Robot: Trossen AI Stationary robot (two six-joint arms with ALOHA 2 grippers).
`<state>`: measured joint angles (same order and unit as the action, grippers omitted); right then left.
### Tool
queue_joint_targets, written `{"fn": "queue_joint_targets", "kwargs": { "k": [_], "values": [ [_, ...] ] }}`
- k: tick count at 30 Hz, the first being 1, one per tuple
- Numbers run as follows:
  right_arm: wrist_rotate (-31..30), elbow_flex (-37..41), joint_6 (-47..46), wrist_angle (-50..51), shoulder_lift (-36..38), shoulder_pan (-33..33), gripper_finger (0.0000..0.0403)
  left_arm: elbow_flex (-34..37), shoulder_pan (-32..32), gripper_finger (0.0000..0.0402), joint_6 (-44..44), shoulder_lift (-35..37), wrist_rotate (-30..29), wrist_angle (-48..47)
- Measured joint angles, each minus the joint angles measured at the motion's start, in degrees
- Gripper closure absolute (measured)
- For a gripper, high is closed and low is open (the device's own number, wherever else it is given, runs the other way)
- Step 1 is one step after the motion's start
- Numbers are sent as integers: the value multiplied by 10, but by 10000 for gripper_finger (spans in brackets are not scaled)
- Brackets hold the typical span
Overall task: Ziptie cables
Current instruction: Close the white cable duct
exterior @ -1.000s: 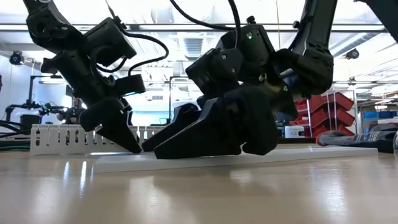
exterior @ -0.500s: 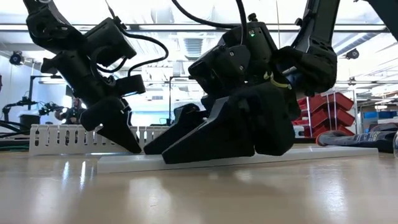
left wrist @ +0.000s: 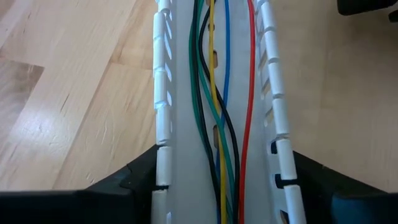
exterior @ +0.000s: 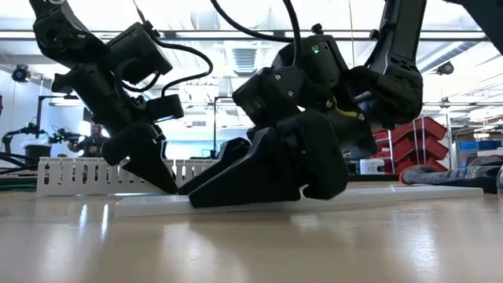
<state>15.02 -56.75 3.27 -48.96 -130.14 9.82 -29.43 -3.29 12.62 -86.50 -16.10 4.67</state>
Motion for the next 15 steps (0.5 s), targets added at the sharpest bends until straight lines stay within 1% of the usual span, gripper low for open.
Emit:
{"fn": "queue_joint_targets", "kwargs": {
  "k": [3,6,11,15],
  "values": [
    [2,0,-28,15,5,1,121,0,1,173,-4,0,-1,0],
    [1,1,-37,18,8,4,131,0,1,179,-8,0,-2,1],
    [-5,-4,-21,59,26,5,139,0,1,179,-5,0,-2,1],
    [-15,-17,3,123,45,8,132,0,1,173,-5,0,-3,0]
  ]
}}
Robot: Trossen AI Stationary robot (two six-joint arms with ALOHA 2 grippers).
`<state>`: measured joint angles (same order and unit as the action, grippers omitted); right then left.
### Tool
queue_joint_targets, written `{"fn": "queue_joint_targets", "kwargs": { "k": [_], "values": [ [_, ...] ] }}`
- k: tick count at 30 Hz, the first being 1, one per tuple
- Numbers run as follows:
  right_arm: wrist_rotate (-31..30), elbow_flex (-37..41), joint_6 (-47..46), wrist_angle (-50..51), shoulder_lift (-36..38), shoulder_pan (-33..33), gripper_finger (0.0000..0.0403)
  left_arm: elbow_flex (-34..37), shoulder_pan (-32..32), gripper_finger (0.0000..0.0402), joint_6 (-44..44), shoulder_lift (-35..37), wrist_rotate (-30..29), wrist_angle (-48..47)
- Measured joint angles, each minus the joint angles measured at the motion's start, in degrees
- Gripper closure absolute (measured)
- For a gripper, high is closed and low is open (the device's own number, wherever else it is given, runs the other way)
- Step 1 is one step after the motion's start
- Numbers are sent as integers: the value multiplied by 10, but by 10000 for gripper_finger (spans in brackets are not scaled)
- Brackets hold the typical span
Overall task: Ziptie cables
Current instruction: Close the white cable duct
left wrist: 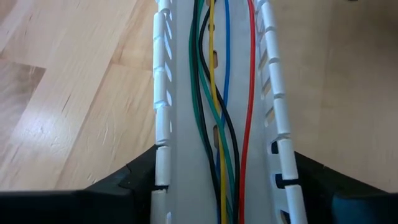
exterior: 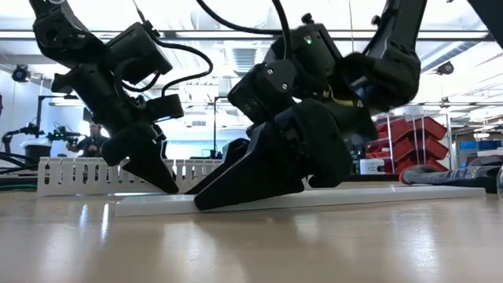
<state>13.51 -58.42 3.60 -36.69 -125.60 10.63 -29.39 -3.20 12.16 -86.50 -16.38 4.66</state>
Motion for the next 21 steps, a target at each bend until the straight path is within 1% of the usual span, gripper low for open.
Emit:
{"fn": "queue_joint_targets", "kwargs": {
  "k": [3,6,12,16,21],
  "values": [
    [1,-10,4,19,1,0,125,0,0,178,1,0,0,-2],
    [2,-13,7,12,-10,0,125,0,0,183,2,0,0,-2],
    [-2,-12,2,-8,-24,0,155,0,0,174,2,0,-1,-3],
    [-18,-10,-9,-12,-25,1,181,0,0,179,2,0,-1,-3],
    [-26,-10,-7,-11,-25,2,183,0,0,181,2,0,-1,-4]
  ]
}}
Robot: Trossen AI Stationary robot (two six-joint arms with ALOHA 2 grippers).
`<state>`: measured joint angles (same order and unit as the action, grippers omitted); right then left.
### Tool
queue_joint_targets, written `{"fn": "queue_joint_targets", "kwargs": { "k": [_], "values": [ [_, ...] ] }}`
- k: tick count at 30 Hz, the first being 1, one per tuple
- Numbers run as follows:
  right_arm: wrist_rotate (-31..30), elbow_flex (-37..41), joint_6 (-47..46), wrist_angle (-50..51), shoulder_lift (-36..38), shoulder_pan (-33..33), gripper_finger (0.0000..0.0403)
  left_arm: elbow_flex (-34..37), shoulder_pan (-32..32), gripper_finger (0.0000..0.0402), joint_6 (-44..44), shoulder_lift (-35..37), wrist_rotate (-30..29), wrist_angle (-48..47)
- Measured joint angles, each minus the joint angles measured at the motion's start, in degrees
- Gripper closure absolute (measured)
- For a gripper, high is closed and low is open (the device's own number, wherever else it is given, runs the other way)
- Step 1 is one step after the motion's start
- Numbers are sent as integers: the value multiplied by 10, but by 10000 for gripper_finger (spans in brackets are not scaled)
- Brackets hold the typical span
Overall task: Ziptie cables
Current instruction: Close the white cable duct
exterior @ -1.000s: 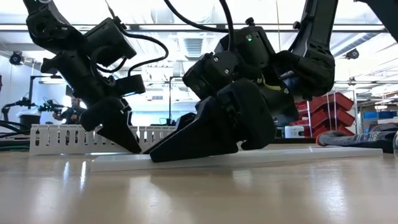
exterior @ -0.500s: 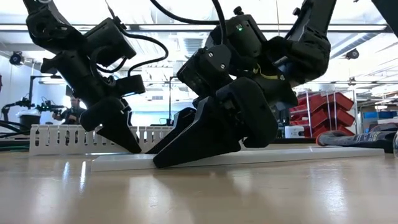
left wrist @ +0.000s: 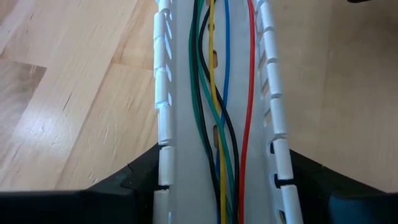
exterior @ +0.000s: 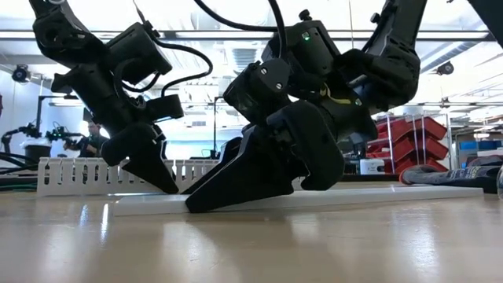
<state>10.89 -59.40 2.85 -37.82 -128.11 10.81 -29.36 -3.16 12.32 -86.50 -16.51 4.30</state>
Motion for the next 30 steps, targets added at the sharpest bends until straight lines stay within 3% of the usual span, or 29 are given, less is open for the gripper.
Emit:
{"fn": "queue_joint_targets", "kwargs": {
  "k": [8,15,21,30],
  "values": [
    [-18,-9,35,2,-2,-8,183,0,-3,188,-57,0,12,-3],
    [-15,-19,65,39,28,-11,183,-1,-3,183,-54,1,17,-29],
    [-42,-17,128,139,101,-18,184,0,-3,190,-54,1,20,-38],
    [-145,-7,227,289,244,-74,184,1,-4,187,-56,0,20,-37]
  ]
}}
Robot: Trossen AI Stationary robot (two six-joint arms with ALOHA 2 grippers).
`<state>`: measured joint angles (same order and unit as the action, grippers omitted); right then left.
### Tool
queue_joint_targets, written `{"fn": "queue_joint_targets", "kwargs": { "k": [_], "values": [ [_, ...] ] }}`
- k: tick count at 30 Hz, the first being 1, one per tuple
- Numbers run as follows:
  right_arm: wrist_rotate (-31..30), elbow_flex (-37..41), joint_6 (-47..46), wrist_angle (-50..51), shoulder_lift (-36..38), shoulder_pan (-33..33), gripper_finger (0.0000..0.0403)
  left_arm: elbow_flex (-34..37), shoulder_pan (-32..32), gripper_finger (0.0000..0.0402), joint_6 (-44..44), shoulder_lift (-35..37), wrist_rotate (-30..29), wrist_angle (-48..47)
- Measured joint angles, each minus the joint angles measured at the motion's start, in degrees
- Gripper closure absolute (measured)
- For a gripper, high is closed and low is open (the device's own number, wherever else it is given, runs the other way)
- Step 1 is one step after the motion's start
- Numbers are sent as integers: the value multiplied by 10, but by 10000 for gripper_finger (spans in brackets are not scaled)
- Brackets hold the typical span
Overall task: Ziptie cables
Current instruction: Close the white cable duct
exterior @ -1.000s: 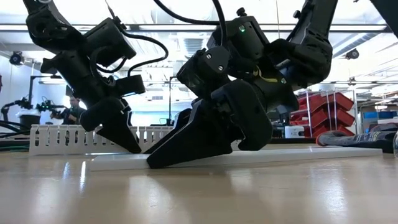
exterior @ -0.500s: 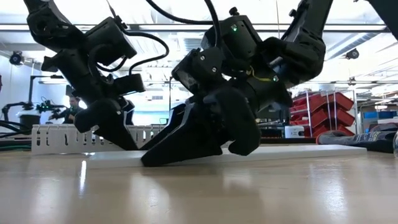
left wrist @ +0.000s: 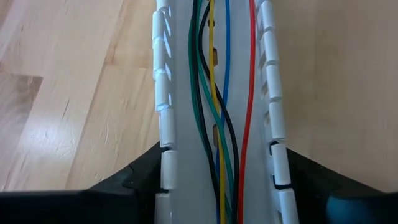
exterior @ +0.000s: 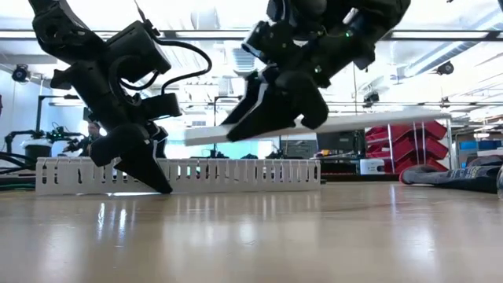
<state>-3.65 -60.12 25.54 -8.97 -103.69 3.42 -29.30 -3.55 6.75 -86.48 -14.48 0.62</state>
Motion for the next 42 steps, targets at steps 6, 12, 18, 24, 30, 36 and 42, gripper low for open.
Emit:
{"fn": "queue_joint_targets", "kwargs": {
  "k": [6,12,18,24,30,36,42],
  "values": [
    [-4,35,20,-20,37,-72,184,9,0,183,-2,0,0,26],
    [102,53,-18,-52,10,-101,184,20,0,185,-1,0,0,42],
    [114,58,-19,-103,-31,-100,184,33,0,179,-3,0,0,78],
    [110,63,-1,-111,-34,-105,185,36,0,189,-16,-4,0,85],
    [119,66,4,-110,-34,-119,185,36,0,185,-27,-22,-1,93],
    [138,66,10,-109,-34,-132,185,36,0,190,-35,-30,-4,101],
    [144,67,18,-109,-34,-144,185,36,1,187,-42,-31,-5,104]
  ]
}}
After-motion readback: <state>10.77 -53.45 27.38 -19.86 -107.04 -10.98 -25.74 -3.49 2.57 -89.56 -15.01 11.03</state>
